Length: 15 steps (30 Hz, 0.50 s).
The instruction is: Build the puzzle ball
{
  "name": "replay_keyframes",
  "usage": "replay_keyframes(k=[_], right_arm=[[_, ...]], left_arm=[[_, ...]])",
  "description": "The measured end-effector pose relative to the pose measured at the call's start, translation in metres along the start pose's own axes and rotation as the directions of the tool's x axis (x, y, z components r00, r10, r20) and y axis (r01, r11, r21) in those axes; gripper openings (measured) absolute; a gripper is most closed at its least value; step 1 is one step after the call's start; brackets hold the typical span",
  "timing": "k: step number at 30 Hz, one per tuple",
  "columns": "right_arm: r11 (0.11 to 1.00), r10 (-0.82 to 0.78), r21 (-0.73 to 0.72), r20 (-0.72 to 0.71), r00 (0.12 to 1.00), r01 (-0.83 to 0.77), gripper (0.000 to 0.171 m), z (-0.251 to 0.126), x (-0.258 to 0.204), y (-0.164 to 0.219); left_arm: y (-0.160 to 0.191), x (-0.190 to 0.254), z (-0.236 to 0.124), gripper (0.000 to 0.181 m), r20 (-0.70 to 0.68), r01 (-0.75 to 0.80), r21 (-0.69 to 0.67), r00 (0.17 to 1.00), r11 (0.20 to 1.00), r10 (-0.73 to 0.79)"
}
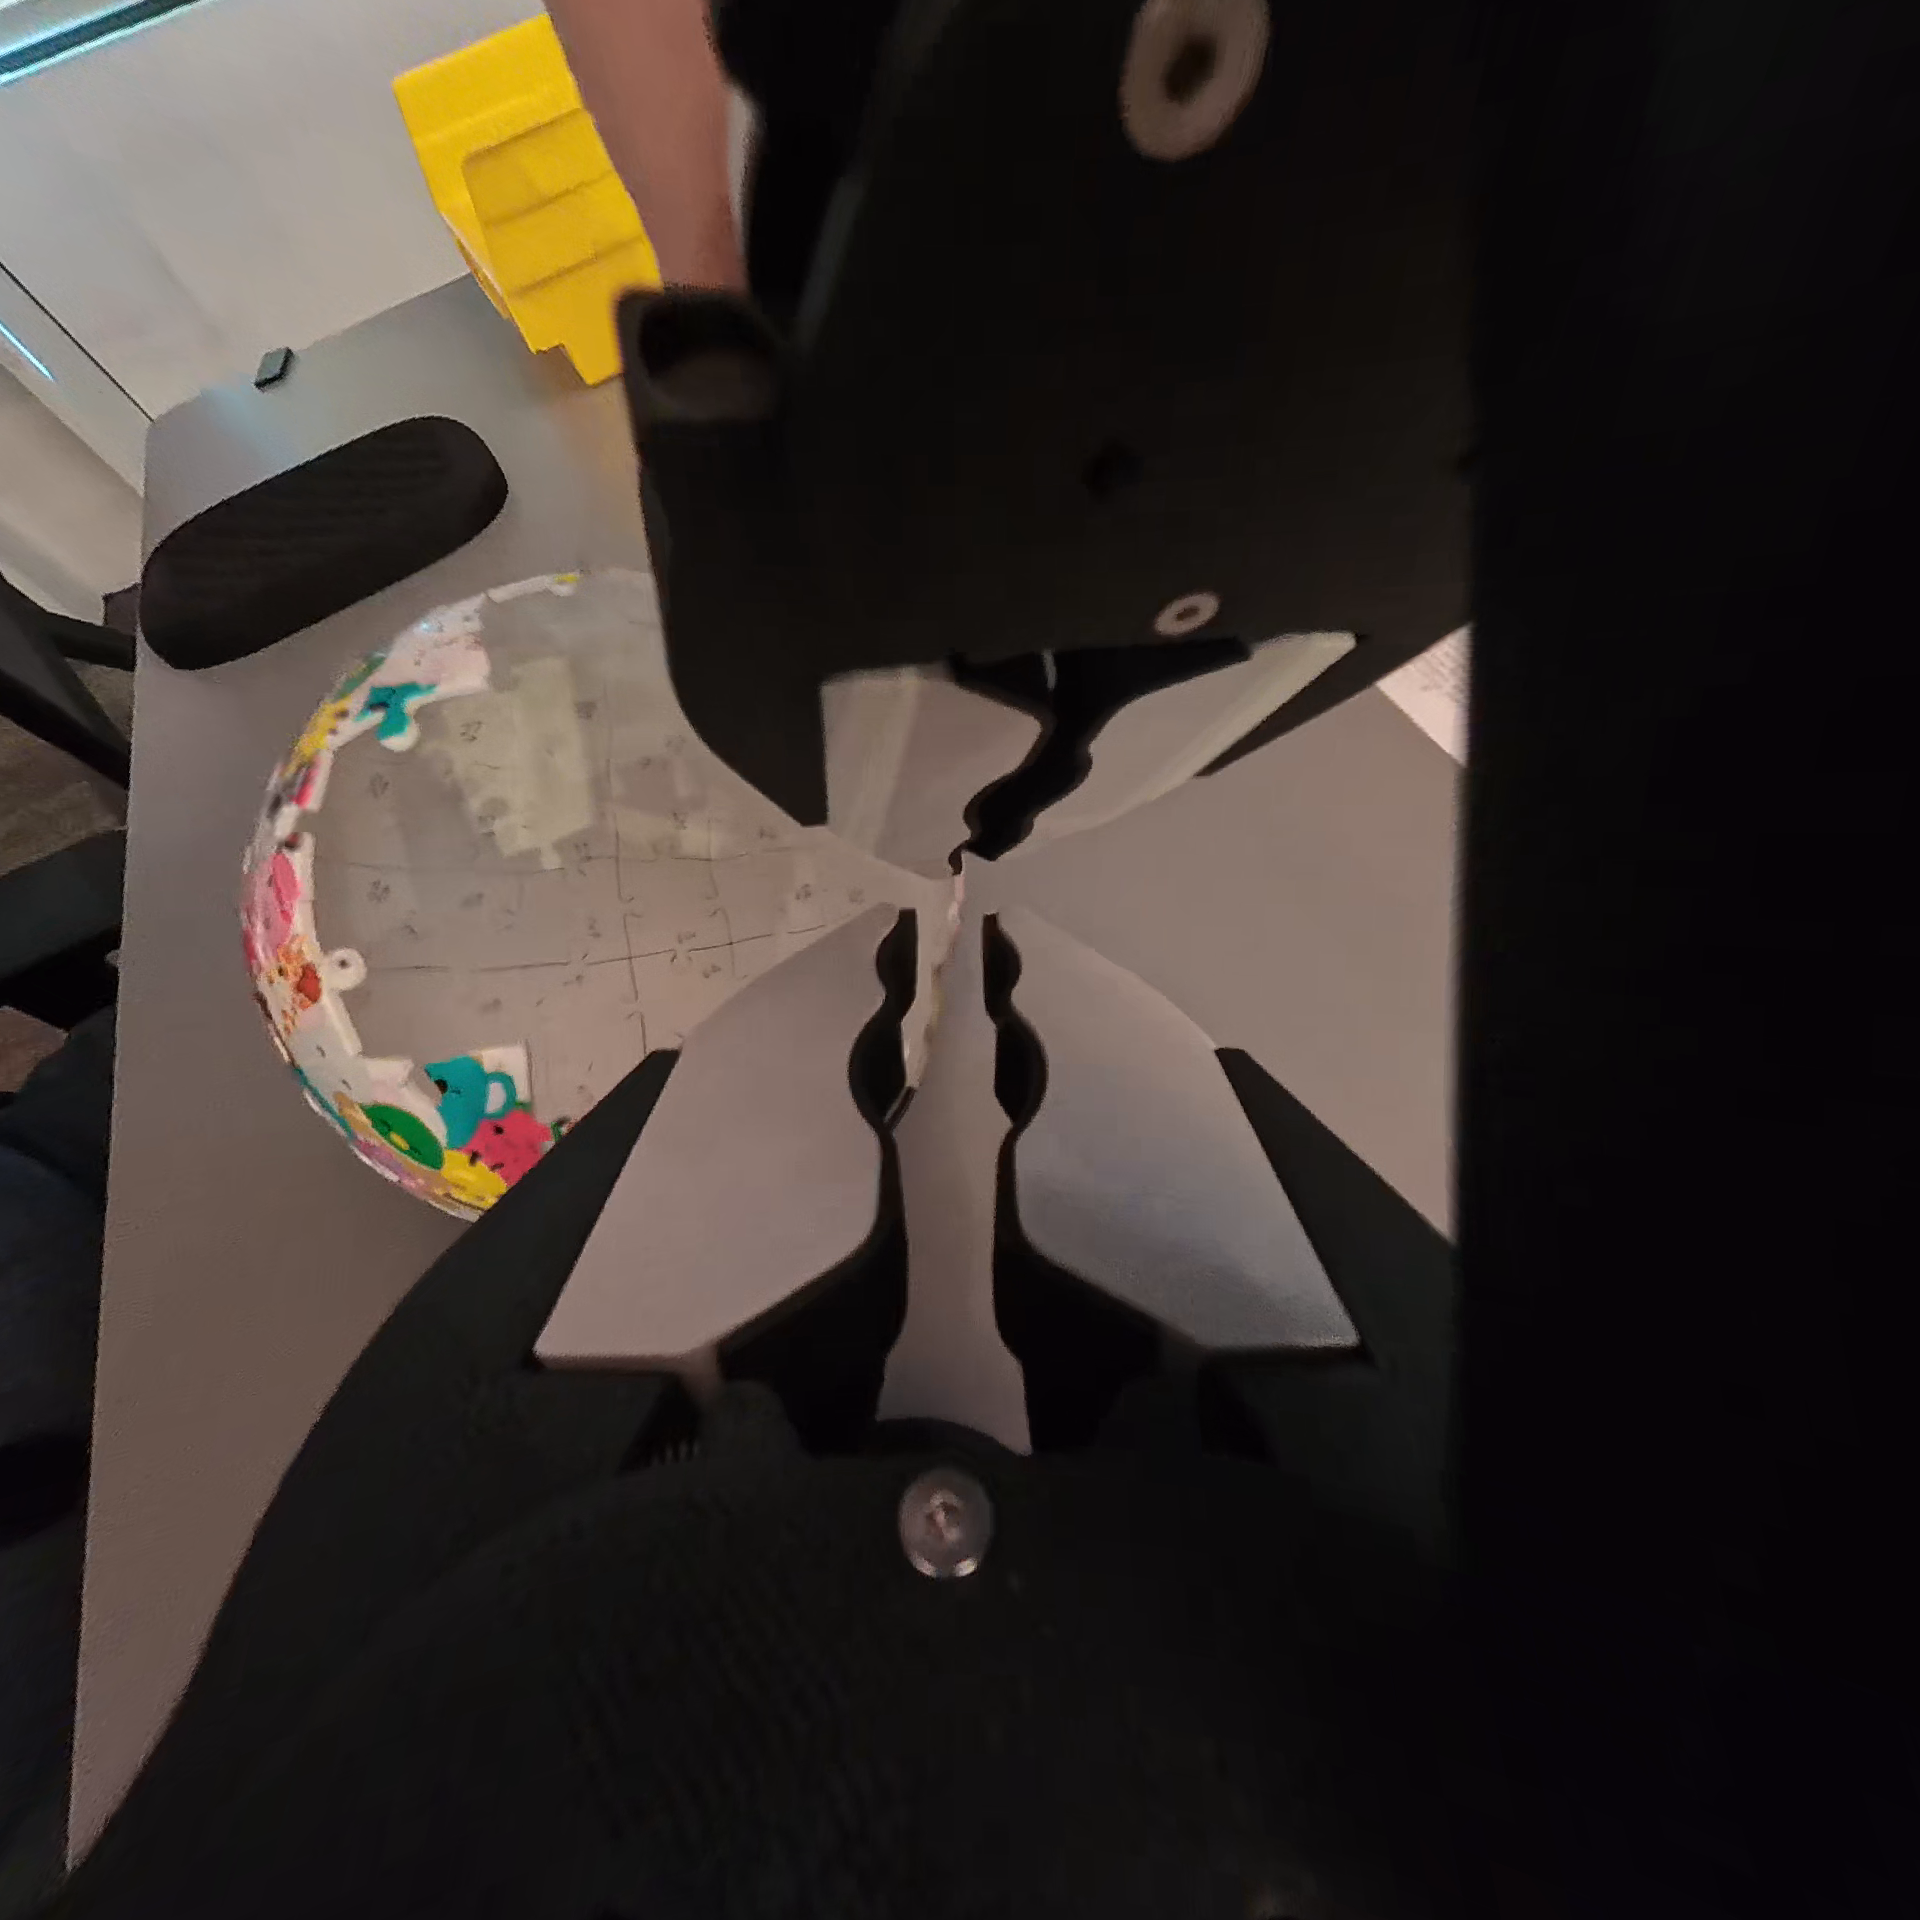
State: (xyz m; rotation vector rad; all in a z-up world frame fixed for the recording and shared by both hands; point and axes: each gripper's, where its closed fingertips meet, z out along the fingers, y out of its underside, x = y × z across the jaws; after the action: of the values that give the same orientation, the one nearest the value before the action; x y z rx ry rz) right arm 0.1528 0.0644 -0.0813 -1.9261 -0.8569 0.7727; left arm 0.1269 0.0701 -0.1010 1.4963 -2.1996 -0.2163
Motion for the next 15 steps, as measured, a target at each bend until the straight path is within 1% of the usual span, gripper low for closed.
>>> replay_keyframes(k=[2, 5, 8, 15], right_arm=[[1.0, -0.005, -0.011, 0.014, 1.0, 0.005, 0.01, -0.0009, -0.002, -0.0011], [0.999, -0.003, -0.039, 0.036, 0.999, 0.004, 0.011, -0.0003, -0.0036, 0.0017], [0.999, -0.029, -0.04, 0.02, 0.999, 0.029, 0.012, 0.0008, -0.001, 0.0036], [0.999, -0.023, 0.045, 0.012, 1.0, 0.023, 0.01, -0.0078, 0.0018, -0.0042]], left_arm=[[-0.0008, -0.0002, -0.0008, 0.004, 0.0, 0.002, 0.007, 1.0, 1.0, -0.002], [-0.0016, -0.0009, -0.0021, 0.004, 0.005, 0.0, 0.01, 1.0, 1.0, -0.001], [-0.002, -0.001, -0.0024, 0.004, 0.004, -0.002, 0.01, 1.0, 1.0, 0.001], [-0.0008, 0.0009, -0.001, 0.006, -0.034, 0.011, 0.009, 0.999, 1.0, -0.01]])
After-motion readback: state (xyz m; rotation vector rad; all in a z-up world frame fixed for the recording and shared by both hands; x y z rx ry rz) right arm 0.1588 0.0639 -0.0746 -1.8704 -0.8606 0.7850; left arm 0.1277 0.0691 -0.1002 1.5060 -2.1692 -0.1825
